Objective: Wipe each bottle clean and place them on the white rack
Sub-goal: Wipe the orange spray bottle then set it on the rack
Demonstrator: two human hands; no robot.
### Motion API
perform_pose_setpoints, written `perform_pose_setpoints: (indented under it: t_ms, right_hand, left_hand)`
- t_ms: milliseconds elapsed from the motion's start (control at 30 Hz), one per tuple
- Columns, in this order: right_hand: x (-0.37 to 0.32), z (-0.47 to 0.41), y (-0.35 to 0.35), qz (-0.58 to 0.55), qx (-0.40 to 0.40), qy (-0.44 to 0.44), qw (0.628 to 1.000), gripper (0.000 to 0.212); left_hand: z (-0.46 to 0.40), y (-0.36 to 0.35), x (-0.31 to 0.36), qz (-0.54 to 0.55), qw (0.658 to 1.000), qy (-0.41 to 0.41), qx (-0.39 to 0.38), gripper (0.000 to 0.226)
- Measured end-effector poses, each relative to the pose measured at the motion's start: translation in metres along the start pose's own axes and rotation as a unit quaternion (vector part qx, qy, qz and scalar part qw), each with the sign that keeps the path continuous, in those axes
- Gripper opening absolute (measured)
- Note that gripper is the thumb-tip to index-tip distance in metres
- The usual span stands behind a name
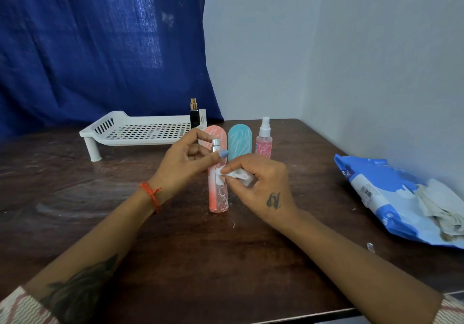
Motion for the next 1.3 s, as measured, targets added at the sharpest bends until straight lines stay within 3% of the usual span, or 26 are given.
perform_pose_setpoints:
  t_ms: [267,533,733,1033,1300]
  right_hand:
    - [0.0019,-0.0006,0.0005,-0.001,0.046,-0.002,0.999,0.014]
    - [-0.0007,0.0007,-0.0001,-0.004,-0.007,0.036,0.999,0.011]
    - [0.0024,-0.0015,0.0008,0.019,0.043,0.008,0.999,0.013]
    - [0.0001,0.0020,-0.0011,0.030,-0.017,0.083,0.996,0.014]
    - [0.0019,-0.0004,0.0014,0.026,0.026,0.018,0.999,0.012]
  left_hand:
    - [0.0005,-0.0021,0.0015,0.007,1.000,-0.008,0.006,0.040]
    - [0.0001,-0.0011,-0.0005,-0.003,1.000,-0.009,0.016,0.038]
    - [-0.0002,-0.0019,0.0001,-0.005,1.000,-0.009,0.015,0.042]
    - [-0.0007,-0.0017,-0.0013,-0.015,1.000,-0.003,0.023,0.042]
    - [-0.0003,-0.0011,-0.0015,-0.005,1.000,0.009,0.019,0.039]
Point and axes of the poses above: each hand's wrist, its own z-axis away from the middle knuckle, its own y-axis out of the back of the hand, x = y × z, the point moved 1 cm from there along -z, towards the middle knuckle, and after that the axes turned 1 degree about y, right-handed, at the moved point
